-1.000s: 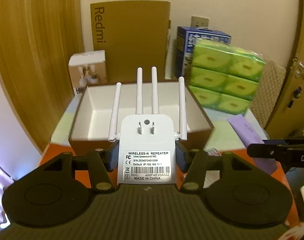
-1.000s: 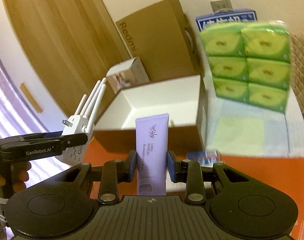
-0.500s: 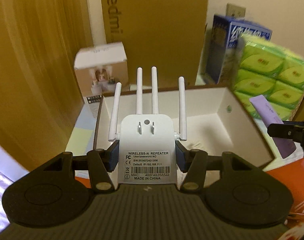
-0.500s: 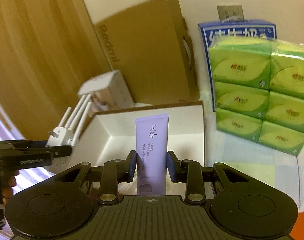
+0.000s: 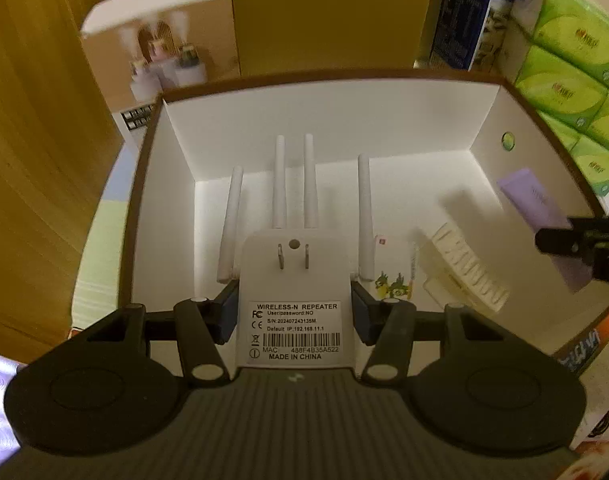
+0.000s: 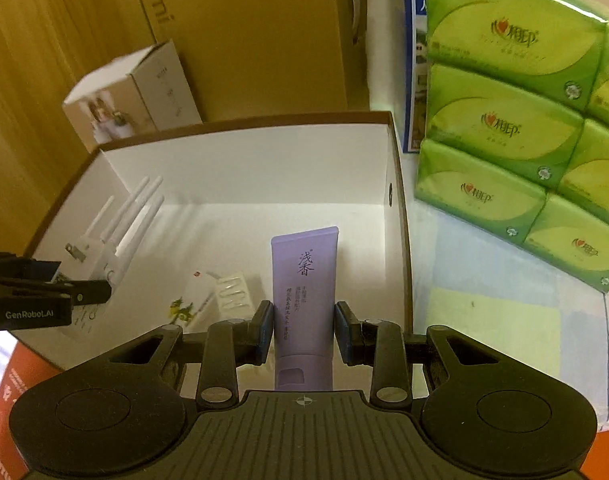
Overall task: Organize rigid objects
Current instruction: 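Carry the repeater and lavender tube over the brown box and lower them, then open both tools to release the repeater and lavender tube into the box, then withdraw both tools from the brown box back over the table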
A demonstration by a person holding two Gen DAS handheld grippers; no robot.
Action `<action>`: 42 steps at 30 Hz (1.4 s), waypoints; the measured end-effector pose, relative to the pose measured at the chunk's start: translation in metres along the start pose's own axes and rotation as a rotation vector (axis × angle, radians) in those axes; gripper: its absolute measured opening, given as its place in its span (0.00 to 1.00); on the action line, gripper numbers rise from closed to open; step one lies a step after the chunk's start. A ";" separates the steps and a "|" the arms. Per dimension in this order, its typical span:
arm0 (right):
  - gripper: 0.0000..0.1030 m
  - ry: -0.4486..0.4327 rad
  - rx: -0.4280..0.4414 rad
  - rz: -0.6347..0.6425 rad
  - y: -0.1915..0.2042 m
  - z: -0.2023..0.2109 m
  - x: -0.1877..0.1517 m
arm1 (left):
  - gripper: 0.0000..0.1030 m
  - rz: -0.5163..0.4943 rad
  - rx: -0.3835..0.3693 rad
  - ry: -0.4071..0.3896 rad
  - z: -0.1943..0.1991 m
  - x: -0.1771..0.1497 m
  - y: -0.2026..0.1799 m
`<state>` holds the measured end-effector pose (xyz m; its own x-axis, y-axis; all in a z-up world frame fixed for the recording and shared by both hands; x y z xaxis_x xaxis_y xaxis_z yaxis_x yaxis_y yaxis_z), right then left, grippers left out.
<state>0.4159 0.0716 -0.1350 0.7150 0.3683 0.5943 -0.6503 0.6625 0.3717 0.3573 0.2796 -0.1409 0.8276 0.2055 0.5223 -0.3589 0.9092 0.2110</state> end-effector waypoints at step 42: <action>0.56 -0.158 0.123 0.010 0.047 0.113 -0.025 | 0.55 0.087 -0.015 -0.190 0.134 -0.038 -0.006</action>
<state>0.3384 0.0198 -0.0518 0.6652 0.2612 0.6995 -0.6906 0.5713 0.4434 0.2707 0.2178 -0.0513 0.6968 0.2123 0.6851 -0.4175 0.8968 0.1467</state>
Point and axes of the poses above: each gripper's, at about its wrist camera, not at the fingertips, and z roughly against the way its jaws point, y to its left, x to its top, the point moved 8 cm from there along -z, roughly the way its jaws point, and after that the axes turned 13 degrees about x, right-handed, at the moved point
